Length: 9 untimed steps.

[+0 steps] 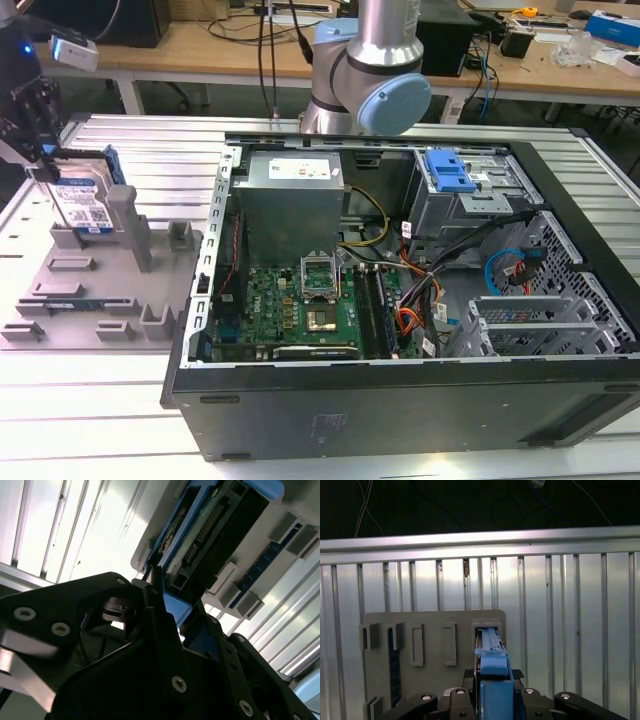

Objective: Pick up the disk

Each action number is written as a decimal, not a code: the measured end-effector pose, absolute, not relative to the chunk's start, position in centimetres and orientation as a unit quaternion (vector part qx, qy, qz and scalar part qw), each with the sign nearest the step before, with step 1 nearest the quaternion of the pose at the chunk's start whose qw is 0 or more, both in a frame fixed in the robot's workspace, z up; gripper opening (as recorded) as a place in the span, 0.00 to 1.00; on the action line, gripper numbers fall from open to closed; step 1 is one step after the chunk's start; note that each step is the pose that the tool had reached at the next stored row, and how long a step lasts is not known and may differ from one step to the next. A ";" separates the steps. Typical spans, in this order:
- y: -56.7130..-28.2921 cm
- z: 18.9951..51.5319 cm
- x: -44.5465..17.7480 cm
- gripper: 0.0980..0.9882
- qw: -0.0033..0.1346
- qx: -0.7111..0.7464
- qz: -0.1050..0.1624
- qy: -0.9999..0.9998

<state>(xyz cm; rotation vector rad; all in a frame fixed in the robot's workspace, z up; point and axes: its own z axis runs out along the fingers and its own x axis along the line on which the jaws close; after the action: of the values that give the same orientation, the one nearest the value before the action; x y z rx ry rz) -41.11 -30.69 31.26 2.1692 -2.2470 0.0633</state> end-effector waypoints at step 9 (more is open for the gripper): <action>-30.7 36.4 -41.1 0.30 0.009 0.694 0.020 -0.719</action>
<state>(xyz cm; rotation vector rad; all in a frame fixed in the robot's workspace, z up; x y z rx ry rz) -41.11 -30.69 36.43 2.1692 -2.2469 0.0632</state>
